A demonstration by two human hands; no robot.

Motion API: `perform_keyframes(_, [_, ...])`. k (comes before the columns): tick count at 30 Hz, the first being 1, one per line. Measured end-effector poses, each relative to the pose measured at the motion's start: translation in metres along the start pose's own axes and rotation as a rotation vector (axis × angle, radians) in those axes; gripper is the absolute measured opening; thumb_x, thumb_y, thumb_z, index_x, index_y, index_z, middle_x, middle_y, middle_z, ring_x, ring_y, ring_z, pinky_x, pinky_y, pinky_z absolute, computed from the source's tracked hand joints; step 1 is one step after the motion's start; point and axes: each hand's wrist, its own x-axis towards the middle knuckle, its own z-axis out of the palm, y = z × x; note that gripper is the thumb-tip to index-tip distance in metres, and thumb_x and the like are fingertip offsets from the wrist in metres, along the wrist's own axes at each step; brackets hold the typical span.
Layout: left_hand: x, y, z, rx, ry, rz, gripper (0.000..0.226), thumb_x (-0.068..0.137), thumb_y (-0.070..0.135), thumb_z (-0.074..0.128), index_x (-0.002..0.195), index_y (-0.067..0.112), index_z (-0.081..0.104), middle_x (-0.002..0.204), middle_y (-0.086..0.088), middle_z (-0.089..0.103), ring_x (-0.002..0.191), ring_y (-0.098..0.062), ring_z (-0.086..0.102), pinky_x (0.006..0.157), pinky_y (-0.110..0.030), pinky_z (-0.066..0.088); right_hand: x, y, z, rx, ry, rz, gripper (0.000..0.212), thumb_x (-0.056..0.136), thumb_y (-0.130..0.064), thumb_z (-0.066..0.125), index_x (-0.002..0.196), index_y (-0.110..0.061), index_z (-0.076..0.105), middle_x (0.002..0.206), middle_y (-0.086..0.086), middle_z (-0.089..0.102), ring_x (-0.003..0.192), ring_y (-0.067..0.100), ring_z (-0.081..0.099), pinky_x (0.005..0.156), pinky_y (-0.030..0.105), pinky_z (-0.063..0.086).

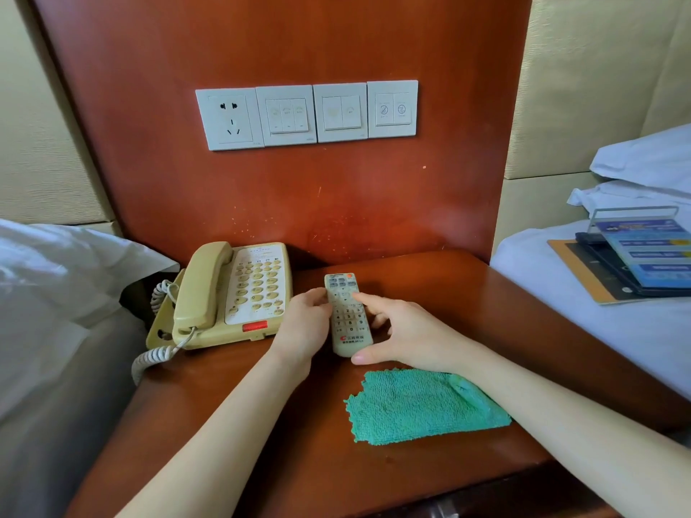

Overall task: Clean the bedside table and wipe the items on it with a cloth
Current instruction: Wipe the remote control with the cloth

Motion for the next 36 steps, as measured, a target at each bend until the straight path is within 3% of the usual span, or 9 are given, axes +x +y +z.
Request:
perform_keyframes(2, [0.000, 0.000, -0.001, 0.160, 0.007, 0.052, 0.039, 0.101, 0.008, 0.039, 0.140, 0.011, 0.048, 0.137, -0.004, 0.055, 0.123, -0.017, 0.052, 0.086, -0.016, 0.041, 0.000, 0.002, 0.000, -0.030, 0.013, 0.025, 0.097, 0.068, -0.050, 0.076, 0.148, -0.039, 0.023, 0.138, -0.007, 0.047, 0.120, 0.006, 0.045, 0.100, 0.034, 0.043])
perform_keyframes(6, [0.003, -0.003, -0.004, 0.470, -0.025, 0.173, 0.038, 0.100, 0.009, 0.041, 0.136, 0.011, 0.053, 0.138, -0.006, 0.055, 0.128, -0.021, 0.049, 0.087, -0.018, 0.036, -0.001, 0.003, -0.001, -0.039, 0.044, 0.031, 0.088, 0.070, -0.051, 0.075, 0.146, -0.038, 0.031, 0.136, -0.005, 0.047, 0.119, 0.006, 0.043, 0.096, 0.032, 0.044])
perform_keyframes(11, [0.006, -0.003, -0.010, 0.567, 0.039, 0.258, 0.033, 0.100, 0.012, 0.038, 0.124, 0.012, 0.061, 0.127, -0.007, 0.062, 0.119, -0.022, 0.055, 0.085, -0.019, 0.037, 0.001, 0.006, -0.001, -0.047, 0.065, 0.043, 0.085, 0.070, -0.052, 0.075, 0.144, -0.039, 0.035, 0.130, -0.005, 0.047, 0.112, 0.003, 0.042, 0.094, 0.030, 0.040])
perform_keyframes(15, [0.008, 0.006, -0.026, 0.491, 0.148, 0.333, 0.026, 0.096, 0.011, 0.042, 0.107, 0.014, 0.065, 0.096, -0.003, 0.070, 0.087, -0.022, 0.066, 0.077, -0.034, 0.052, 0.007, 0.002, -0.003, -0.094, 0.055, 0.041, 0.088, 0.070, -0.055, 0.073, 0.145, -0.033, 0.034, 0.135, -0.006, 0.046, 0.120, 0.007, 0.039, 0.096, 0.031, 0.037])
perform_keyframes(19, [0.014, 0.013, -0.051, 0.290, 0.226, 0.312, 0.027, 0.093, 0.008, 0.040, 0.090, 0.016, 0.066, 0.080, 0.004, 0.071, 0.067, -0.011, 0.066, 0.061, -0.027, 0.050, 0.027, -0.006, -0.005, -0.208, -0.022, 0.048, 0.088, 0.073, -0.055, 0.070, 0.147, -0.028, 0.031, 0.142, -0.003, 0.043, 0.129, 0.016, 0.035, 0.105, 0.041, 0.035])
perform_keyframes(25, [0.025, 0.007, -0.083, 0.023, 0.345, 0.203, 0.030, 0.096, 0.006, 0.035, 0.093, 0.011, 0.065, 0.079, -0.005, 0.070, 0.064, -0.017, 0.064, 0.056, -0.024, 0.048, 0.066, -0.027, 0.005, -0.332, -0.088, 0.036, 0.083, 0.081, -0.052, 0.065, 0.149, -0.023, 0.026, 0.152, 0.004, 0.031, 0.140, 0.026, 0.023, 0.110, 0.045, 0.022])
perform_keyframes(31, [0.031, 0.002, -0.086, -0.087, 0.383, 0.165, 0.030, 0.096, 0.007, 0.035, 0.092, 0.014, 0.064, 0.079, -0.003, 0.069, 0.066, -0.015, 0.063, 0.053, -0.020, 0.047, 0.087, -0.037, 0.010, -0.362, -0.103, 0.020, 0.078, 0.081, -0.053, 0.065, 0.146, -0.023, 0.033, 0.141, 0.001, 0.045, 0.130, 0.026, 0.038, 0.107, 0.046, 0.031])
perform_keyframes(36, [0.034, 0.002, -0.085, -0.093, 0.387, 0.188, 0.031, 0.095, 0.007, 0.035, 0.087, 0.015, 0.064, 0.075, -0.002, 0.069, 0.063, -0.015, 0.062, 0.057, -0.025, 0.048, 0.084, -0.034, 0.010, -0.326, -0.100, 0.020, 0.080, 0.082, -0.051, 0.065, 0.147, -0.022, 0.029, 0.148, 0.003, 0.039, 0.136, 0.025, 0.031, 0.111, 0.048, 0.026])
